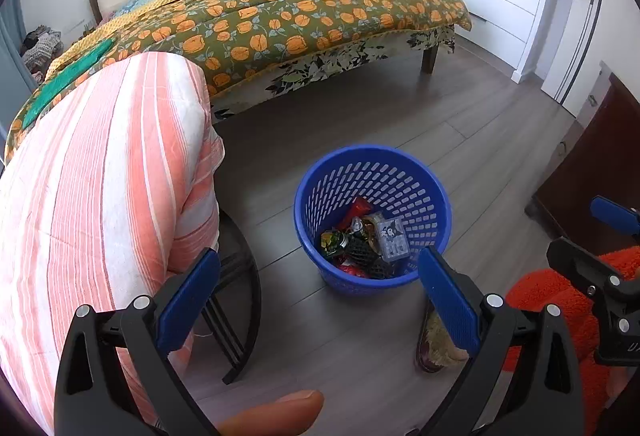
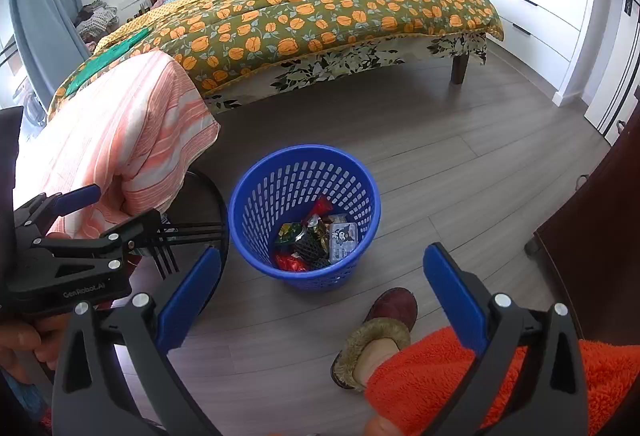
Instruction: Collect trash
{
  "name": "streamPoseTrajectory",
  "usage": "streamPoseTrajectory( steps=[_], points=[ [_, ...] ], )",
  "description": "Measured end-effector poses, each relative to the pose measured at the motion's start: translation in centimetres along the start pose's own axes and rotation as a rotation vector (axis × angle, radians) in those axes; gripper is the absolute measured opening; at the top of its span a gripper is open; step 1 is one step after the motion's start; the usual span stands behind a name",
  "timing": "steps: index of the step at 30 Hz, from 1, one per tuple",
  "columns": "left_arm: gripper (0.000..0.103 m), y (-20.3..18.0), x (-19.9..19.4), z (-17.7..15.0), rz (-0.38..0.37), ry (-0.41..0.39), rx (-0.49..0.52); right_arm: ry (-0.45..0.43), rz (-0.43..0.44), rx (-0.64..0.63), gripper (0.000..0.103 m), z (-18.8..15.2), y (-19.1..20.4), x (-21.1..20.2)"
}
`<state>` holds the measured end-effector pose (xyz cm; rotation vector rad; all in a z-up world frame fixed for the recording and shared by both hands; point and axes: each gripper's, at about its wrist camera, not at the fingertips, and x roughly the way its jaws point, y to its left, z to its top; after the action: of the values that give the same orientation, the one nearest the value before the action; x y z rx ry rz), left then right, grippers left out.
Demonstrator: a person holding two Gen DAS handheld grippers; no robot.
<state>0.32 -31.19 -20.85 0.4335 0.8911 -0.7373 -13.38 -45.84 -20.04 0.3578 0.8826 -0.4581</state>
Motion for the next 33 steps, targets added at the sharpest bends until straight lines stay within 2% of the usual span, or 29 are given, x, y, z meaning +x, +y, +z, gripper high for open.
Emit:
streamPoseTrajectory(
  steps=[33],
  points=[
    [0.098,0.23,0.06,0.03,0.002,0.003,-0.006,0.004,0.001,-0.006,0.098,-0.19,0.34,0.11]
  ],
)
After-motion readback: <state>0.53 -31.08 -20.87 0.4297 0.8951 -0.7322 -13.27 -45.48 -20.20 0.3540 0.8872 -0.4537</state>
